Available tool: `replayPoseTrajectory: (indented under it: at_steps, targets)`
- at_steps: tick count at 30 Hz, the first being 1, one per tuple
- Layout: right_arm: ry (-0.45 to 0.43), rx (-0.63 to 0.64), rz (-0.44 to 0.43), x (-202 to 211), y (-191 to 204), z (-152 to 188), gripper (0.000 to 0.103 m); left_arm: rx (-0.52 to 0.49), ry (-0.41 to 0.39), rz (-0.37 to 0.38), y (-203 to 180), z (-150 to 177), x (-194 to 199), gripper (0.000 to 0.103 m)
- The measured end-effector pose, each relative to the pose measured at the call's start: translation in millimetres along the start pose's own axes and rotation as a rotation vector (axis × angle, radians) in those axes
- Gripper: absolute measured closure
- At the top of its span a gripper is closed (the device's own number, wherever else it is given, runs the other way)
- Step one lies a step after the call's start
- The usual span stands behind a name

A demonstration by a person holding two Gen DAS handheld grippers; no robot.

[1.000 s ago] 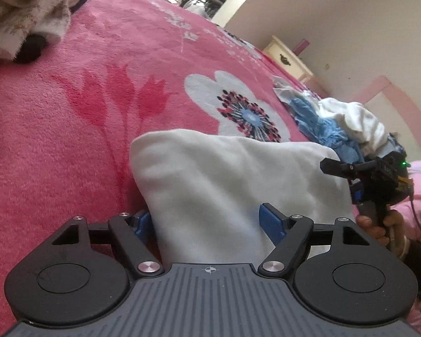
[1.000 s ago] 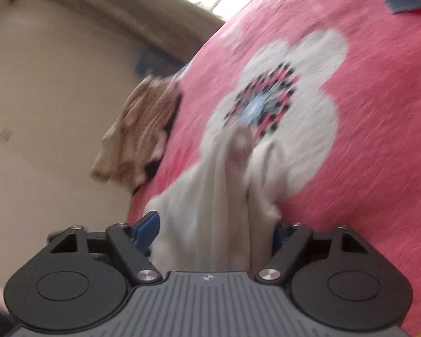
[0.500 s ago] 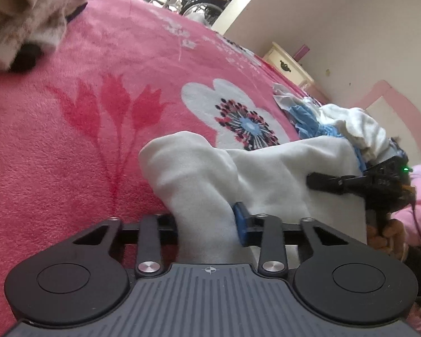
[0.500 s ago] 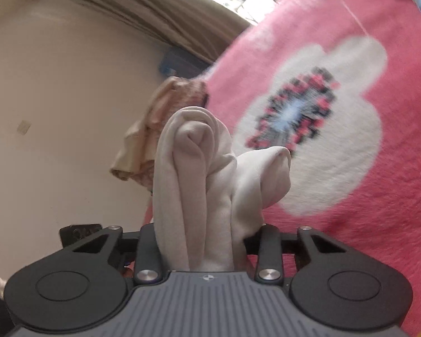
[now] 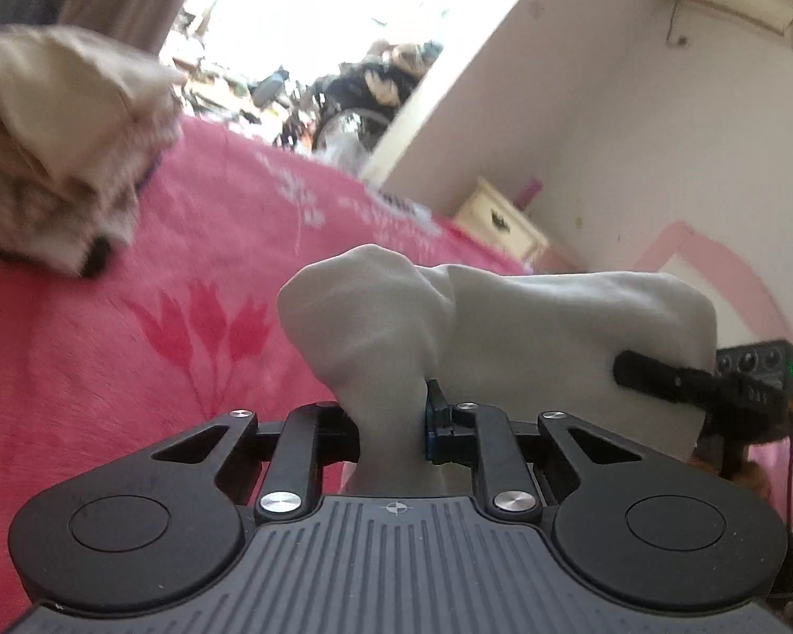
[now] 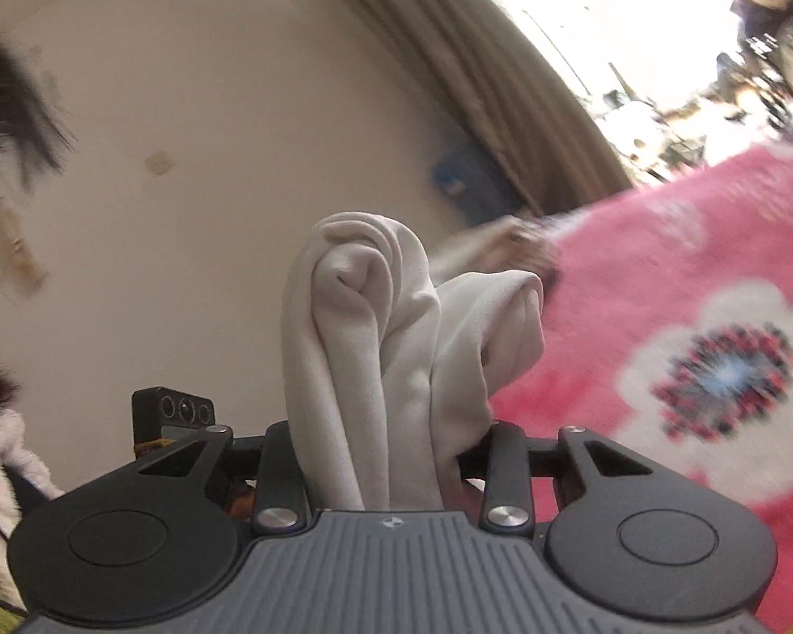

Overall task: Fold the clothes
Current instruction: 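Lift the folded sweatshirt with both tools and carry it toward the clothes stack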

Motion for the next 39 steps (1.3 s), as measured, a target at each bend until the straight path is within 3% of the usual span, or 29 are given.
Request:
replayPoseTrajectory:
  at_steps: [6, 10, 15, 19, 24, 28, 35, 39]
  targets:
    - [-0.015, 0.032, -0.115, -77.0, 38.5, -46.6, 0.066, 0.003, -0.154, -0.071, -4.4, -38.8, 69.0, 0.087]
    - [-0.025, 0.053, -0.192, -128.2, 64.2, -77.7, 0.066, 0.002, -0.256, -0.162, 3.2, -75.9, 118.2, 0.087]
    - [-0.038, 0.075, -0.286, -193.3, 94.7, -116.7, 0.066, -0.062, -0.378, -0.310, 23.6, -142.4, 158.2, 0.088]
    - [-0.048, 0.016, -0.299, -262.4, 91.6, -147.1, 0.066, -0.080, -0.428, -0.405, 55.4, -205.5, 168.4, 0.087]
    - [-0.060, -0.079, -0.232, -318.0, 61.2, -168.0, 0.066, -0.029, -0.410, -0.458, 106.2, -283.4, 145.7, 0.087]
    - [-0.075, -0.152, -0.156, -343.2, 18.9, -179.1, 0.066, -0.023, -0.357, -0.473, 141.9, -322.2, 104.8, 0.087]
    - [-0.025, -0.296, -0.077, -368.8, -59.9, -194.1, 0.066, 0.012, -0.256, -0.479, 191.9, -345.2, 24.2, 0.087]
    - [-0.014, -0.338, -0.070, -374.0, -83.9, -200.6, 0.066, 0.031, -0.229, -0.462, 202.4, -347.5, 6.5, 0.087]
Point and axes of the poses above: each gripper's, at about its wrist camera, not at the fingertips, and x roughly against the way its jaws point, y to its left, z to its underside, the point moved 2 cm from there along -x, roughly the way its jaws point, and after that the axes turned 2 degrees about x, right-handed, at the moved point
